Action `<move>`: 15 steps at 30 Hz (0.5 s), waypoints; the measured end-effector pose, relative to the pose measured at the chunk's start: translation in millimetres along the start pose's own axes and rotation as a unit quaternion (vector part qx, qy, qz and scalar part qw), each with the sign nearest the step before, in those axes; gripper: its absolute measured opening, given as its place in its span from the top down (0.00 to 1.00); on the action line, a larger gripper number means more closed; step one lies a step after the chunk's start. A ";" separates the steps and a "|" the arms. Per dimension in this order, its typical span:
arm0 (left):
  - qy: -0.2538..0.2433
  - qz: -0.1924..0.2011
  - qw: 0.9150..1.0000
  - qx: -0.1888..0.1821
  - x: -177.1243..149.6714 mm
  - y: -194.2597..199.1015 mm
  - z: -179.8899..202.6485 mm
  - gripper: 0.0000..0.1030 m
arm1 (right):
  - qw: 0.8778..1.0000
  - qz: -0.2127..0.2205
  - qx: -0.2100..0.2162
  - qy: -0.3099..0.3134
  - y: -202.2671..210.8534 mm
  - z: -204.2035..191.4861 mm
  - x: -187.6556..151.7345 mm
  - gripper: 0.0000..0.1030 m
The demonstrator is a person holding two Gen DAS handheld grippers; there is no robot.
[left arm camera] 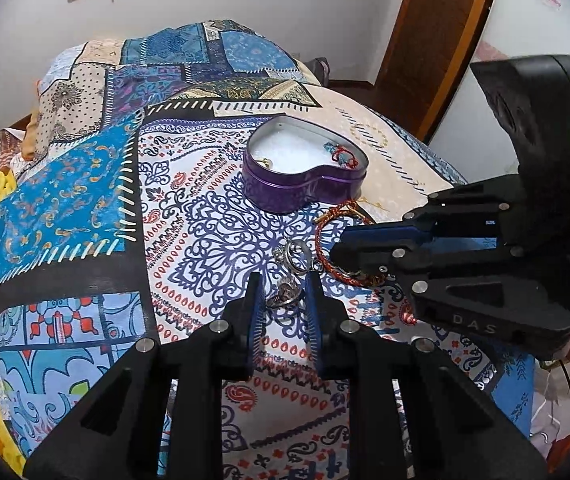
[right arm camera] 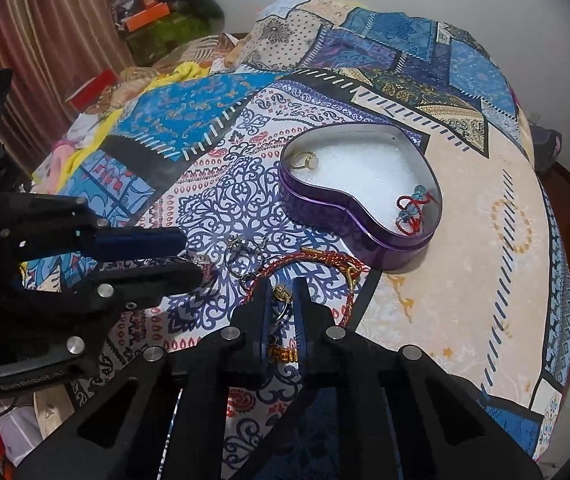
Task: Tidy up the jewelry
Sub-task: 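Grasp a silver ring with the left gripper while the right gripper grasps a small gold ring, then lower both held rings into the purple tin and open both grippers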
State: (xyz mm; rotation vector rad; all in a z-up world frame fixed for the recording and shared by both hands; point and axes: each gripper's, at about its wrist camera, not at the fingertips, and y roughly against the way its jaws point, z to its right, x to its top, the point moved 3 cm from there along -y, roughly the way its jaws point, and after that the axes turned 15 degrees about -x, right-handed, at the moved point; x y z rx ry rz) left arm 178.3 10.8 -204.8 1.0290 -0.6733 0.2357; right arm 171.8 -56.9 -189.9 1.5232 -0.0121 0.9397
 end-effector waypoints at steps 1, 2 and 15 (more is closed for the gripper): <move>0.000 0.001 1.000 0.000 0.4 0.5 0.0 0.81 | 1.000 0.001 0.000 -0.001 0.5 1.0 0.1 0.91; 0.001 0.003 1.000 0.001 1.0 1.4 0.1 0.81 | 1.000 0.003 -0.001 -0.001 2.0 1.6 -0.5 0.91; -0.010 0.039 0.999 0.006 22.9 23.3 7.5 0.81 | 0.997 0.058 -0.016 -0.044 39.6 23.8 16.6 0.91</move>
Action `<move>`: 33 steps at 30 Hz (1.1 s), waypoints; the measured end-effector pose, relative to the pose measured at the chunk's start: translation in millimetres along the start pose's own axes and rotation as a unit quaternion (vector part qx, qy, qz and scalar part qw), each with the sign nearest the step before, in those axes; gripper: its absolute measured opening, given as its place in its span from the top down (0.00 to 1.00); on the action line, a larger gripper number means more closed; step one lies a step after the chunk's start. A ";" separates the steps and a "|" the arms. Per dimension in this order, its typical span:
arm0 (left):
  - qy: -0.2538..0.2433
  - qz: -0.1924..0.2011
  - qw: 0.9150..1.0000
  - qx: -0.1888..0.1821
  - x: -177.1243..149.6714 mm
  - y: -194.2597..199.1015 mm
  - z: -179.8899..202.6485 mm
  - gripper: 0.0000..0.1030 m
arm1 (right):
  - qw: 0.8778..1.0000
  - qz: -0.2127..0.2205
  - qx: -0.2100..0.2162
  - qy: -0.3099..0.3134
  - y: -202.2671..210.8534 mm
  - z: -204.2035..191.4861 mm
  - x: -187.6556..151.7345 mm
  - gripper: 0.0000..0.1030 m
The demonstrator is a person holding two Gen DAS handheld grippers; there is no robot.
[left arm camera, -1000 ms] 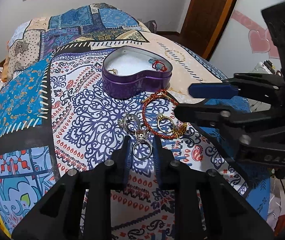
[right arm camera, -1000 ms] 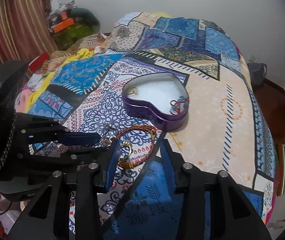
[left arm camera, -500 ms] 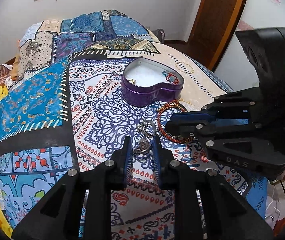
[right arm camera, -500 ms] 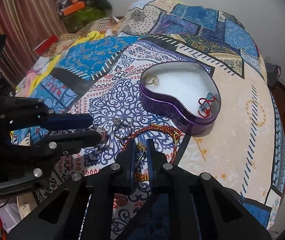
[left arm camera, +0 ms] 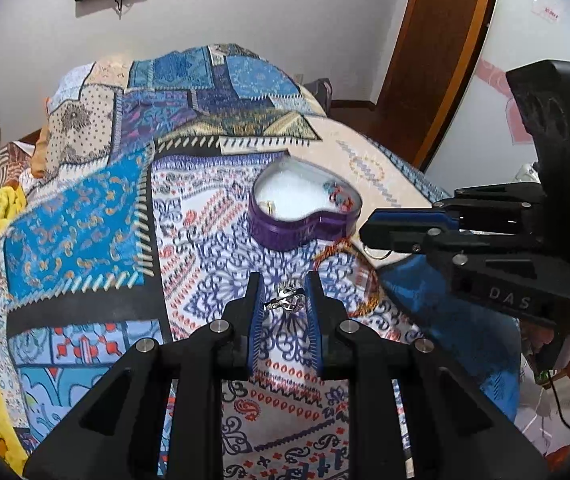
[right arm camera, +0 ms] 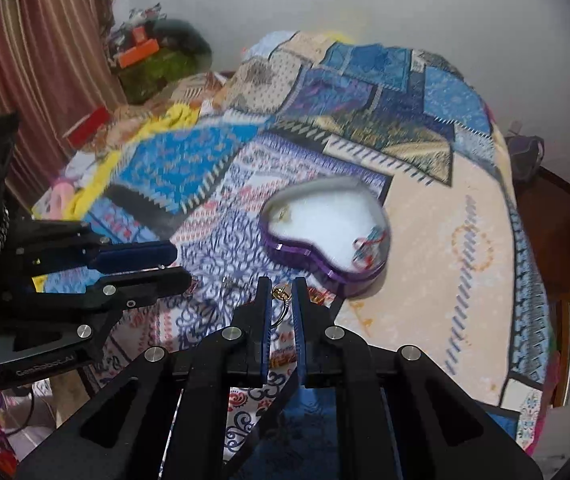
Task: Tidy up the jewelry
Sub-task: 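Lower both held rings into the purple tin and open both grippers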
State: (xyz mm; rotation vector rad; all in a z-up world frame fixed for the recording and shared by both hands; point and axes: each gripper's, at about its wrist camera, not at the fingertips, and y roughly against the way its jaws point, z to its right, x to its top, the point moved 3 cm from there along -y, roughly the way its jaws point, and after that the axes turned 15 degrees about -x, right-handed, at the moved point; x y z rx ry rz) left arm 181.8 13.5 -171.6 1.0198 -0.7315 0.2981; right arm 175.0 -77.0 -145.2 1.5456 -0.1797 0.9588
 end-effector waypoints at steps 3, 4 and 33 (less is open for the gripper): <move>-0.006 0.011 1.000 0.001 9.4 4.1 1.6 0.81 | 1.000 0.015 -0.004 -0.011 5.8 6.8 8.3 0.91; -0.007 0.014 1.000 0.001 12.1 4.7 2.1 0.81 | 1.000 0.019 -0.005 -0.013 7.6 8.6 10.7 0.91; -0.024 0.023 0.999 -0.017 71.4 -46.7 -13.5 0.81 | 0.998 0.033 -0.006 -0.050 -30.1 43.1 49.8 0.91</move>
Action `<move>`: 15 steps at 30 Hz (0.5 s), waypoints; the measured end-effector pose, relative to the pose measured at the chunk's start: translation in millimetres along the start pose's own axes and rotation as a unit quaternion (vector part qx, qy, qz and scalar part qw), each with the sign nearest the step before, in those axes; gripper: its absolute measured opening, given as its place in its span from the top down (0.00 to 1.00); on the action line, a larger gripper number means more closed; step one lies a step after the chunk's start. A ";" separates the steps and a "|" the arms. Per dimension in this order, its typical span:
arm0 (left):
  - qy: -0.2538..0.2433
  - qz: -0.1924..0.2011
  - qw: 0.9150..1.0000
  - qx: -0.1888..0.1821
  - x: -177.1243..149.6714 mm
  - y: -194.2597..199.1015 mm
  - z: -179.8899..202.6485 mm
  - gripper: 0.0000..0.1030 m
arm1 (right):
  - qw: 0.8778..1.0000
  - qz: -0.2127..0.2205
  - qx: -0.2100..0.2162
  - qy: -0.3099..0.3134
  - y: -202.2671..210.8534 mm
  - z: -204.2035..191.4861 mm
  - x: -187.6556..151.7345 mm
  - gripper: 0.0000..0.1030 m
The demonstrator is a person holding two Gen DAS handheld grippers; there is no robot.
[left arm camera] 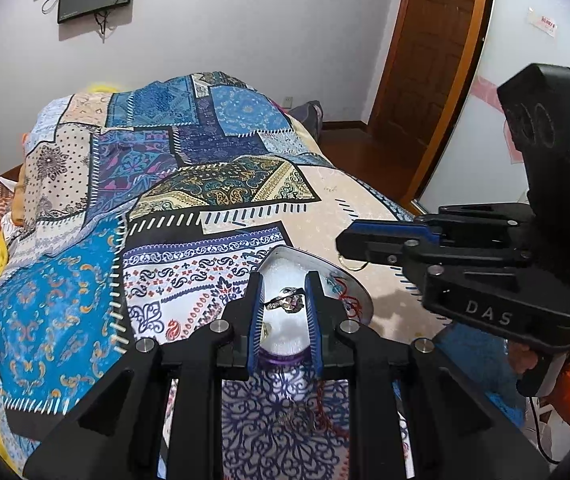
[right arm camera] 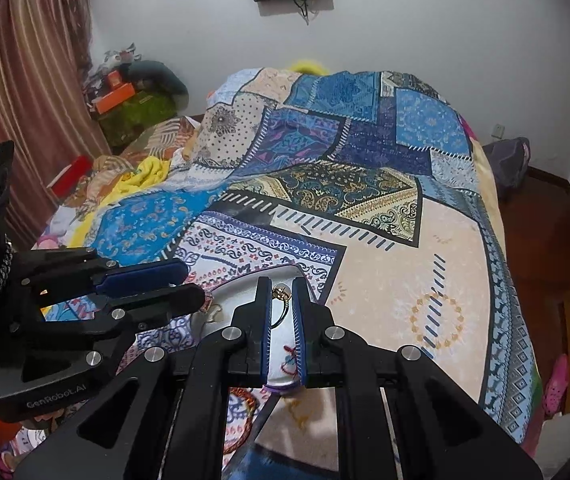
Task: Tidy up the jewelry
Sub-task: 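Lower both held rings into the purple tin and open both grippers, then withdraw both grippers from the tin back toward the jewelry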
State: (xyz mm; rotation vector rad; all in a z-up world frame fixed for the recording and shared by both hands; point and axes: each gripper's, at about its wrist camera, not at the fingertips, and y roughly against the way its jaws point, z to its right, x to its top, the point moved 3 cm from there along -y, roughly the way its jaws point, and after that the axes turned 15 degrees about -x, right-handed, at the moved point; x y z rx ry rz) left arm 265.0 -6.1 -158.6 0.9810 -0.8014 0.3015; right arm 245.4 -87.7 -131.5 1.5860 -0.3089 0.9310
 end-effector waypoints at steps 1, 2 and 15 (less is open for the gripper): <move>0.001 -0.003 1.000 -0.001 0.4 -2.7 -1.6 0.81 | 1.000 -0.003 0.001 0.001 -2.9 0.4 0.7 0.91; 0.002 -0.006 1.000 -0.003 0.7 -6.3 -3.6 0.81 | 1.000 -0.006 0.002 0.002 -6.2 0.6 1.3 0.91; 0.004 -0.032 0.999 -0.018 -2.2 -25.7 -9.4 0.81 | 0.999 -0.039 0.019 0.009 -29.9 0.5 2.8 0.91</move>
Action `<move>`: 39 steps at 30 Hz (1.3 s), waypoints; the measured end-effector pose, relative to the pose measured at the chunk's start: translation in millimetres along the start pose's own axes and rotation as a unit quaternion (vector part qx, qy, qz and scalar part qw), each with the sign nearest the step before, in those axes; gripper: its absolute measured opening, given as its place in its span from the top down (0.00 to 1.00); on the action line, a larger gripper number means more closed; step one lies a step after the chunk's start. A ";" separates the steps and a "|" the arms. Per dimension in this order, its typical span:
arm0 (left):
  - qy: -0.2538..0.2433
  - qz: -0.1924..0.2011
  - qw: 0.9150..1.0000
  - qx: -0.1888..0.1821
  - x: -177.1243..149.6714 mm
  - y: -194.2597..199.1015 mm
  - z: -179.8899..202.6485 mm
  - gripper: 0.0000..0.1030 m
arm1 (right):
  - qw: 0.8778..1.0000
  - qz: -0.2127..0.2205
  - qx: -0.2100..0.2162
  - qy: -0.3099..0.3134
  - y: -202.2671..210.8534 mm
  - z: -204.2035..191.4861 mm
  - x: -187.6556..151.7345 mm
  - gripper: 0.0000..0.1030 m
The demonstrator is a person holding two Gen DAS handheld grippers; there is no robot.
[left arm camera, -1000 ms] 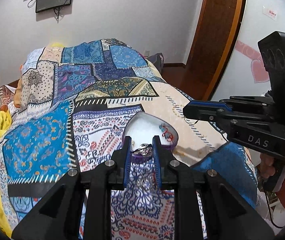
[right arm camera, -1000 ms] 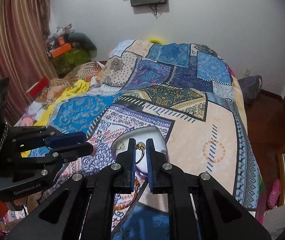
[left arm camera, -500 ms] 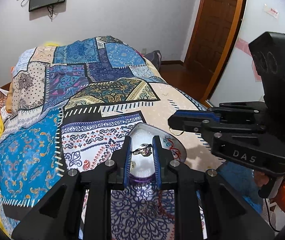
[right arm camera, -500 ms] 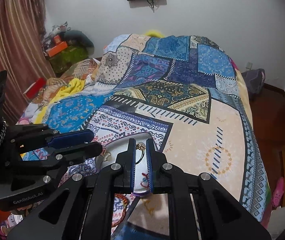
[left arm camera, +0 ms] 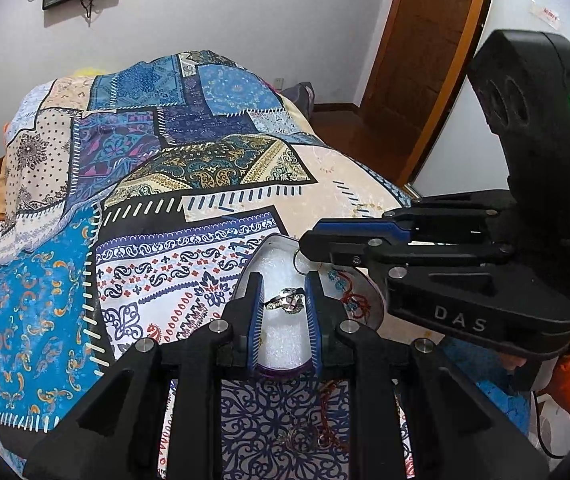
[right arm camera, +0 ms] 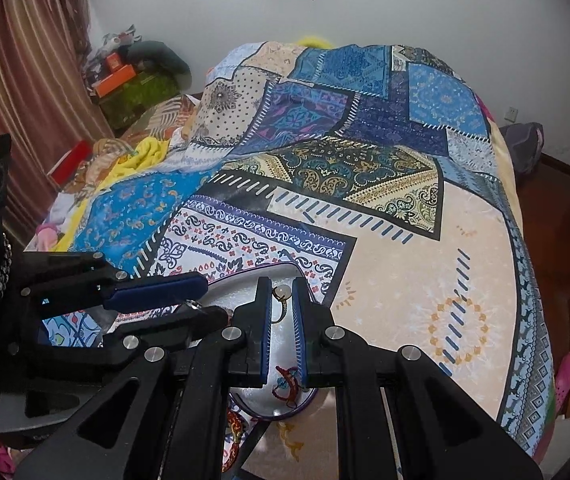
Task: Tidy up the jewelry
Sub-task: 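Withdraw both grippers from the tin back toward the jewelry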
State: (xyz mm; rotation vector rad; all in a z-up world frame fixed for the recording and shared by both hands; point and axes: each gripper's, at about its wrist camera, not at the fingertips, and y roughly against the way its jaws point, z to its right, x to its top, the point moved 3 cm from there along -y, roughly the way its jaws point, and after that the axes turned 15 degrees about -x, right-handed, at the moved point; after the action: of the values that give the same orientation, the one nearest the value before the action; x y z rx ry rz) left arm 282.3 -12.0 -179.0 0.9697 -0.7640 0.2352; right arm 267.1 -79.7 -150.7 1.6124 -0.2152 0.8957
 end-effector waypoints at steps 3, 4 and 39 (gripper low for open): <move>-0.006 0.002 1.000 0.005 -1.2 1.0 1.9 0.81 | 1.000 -0.003 0.003 0.006 0.6 -2.7 -0.5 0.91; -0.008 0.004 1.000 0.008 -1.4 1.9 2.5 0.81 | 1.000 -0.003 0.001 0.008 1.2 -3.5 -0.7 0.91; -0.021 0.055 0.996 0.070 -13.7 105.9 42.7 0.66 | 0.996 0.075 -0.050 0.005 104.9 -14.0 -6.2 0.59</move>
State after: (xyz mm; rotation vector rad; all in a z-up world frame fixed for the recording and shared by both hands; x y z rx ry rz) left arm 198.8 15.1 -104.7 1.0683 -0.8495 0.3689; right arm 194.7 -97.0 -75.1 1.5134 -0.3717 0.9917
